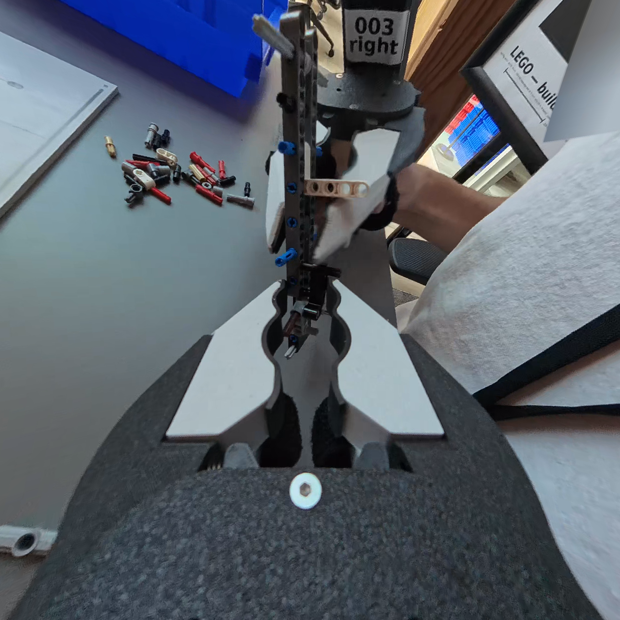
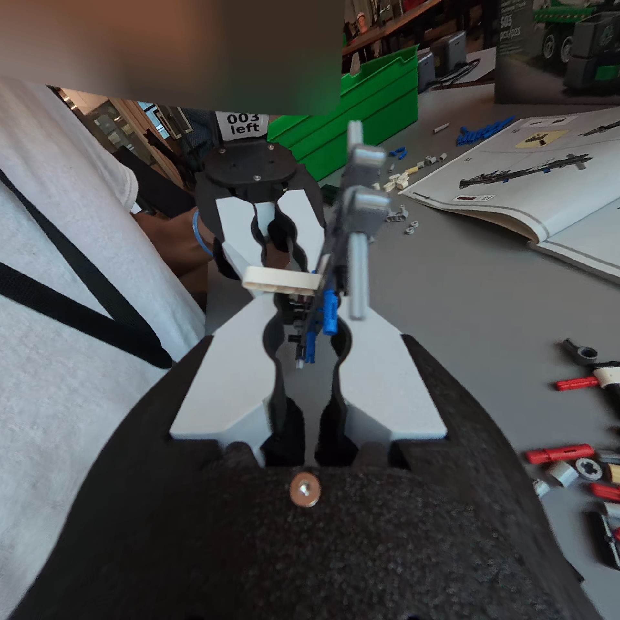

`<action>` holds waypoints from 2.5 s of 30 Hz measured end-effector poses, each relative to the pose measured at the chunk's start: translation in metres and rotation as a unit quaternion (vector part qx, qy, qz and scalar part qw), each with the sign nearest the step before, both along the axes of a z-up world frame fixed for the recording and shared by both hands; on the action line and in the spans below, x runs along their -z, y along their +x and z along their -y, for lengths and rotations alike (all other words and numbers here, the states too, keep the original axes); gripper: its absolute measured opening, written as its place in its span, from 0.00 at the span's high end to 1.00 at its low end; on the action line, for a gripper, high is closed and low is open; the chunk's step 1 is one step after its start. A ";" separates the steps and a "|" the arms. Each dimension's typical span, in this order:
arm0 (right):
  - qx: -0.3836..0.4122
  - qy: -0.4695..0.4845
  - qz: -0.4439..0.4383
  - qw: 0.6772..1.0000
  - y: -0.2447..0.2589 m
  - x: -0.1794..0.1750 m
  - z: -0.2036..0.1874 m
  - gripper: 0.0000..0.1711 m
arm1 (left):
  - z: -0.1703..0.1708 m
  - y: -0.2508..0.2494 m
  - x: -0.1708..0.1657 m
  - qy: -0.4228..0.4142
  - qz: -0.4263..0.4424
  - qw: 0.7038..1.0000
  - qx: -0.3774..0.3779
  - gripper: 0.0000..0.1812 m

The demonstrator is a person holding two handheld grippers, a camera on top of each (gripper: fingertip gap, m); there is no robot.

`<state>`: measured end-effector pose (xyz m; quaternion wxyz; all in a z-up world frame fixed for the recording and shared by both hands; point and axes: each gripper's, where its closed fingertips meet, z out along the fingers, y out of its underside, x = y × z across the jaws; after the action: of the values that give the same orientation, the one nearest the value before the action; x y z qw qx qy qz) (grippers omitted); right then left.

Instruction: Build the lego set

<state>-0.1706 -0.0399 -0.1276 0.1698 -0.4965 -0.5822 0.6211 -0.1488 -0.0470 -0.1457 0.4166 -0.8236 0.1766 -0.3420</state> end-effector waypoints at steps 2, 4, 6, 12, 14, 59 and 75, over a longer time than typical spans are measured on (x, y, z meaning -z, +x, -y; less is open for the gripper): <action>0.009 -0.014 -0.003 1.000 -0.002 0.000 -0.003 0.97 | -0.001 0.001 0.000 0.008 -0.019 1.000 0.001 0.88; 0.001 -0.022 0.009 1.000 -0.003 0.002 0.001 0.98 | 0.000 0.002 0.005 0.010 -0.045 0.999 0.012 0.88; -0.013 -0.017 -0.001 1.000 -0.002 0.000 0.007 0.98 | 0.003 0.005 0.005 0.007 -0.035 0.999 0.035 0.87; -0.006 -0.057 0.015 0.998 -0.003 0.001 0.006 0.98 | 0.002 0.006 0.005 0.010 -0.015 0.999 0.045 0.88; -0.001 -0.070 0.017 0.997 -0.003 0.001 0.006 0.98 | 0.001 0.005 0.004 0.010 -0.006 0.999 0.037 0.85; -0.002 -0.100 0.002 0.995 0.000 -0.006 0.004 0.97 | 0.010 0.007 -0.002 -0.072 0.102 0.992 0.003 0.89; 0.088 -0.076 0.080 0.990 0.000 0.008 -0.003 0.77 | -0.004 -0.011 0.018 -0.046 -0.049 0.989 -0.132 0.88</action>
<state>-0.1710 -0.0367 -0.1360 0.1386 -0.6057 -0.4989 0.6042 -0.1596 -0.0427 -0.1634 0.4108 -0.8735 0.0708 -0.2515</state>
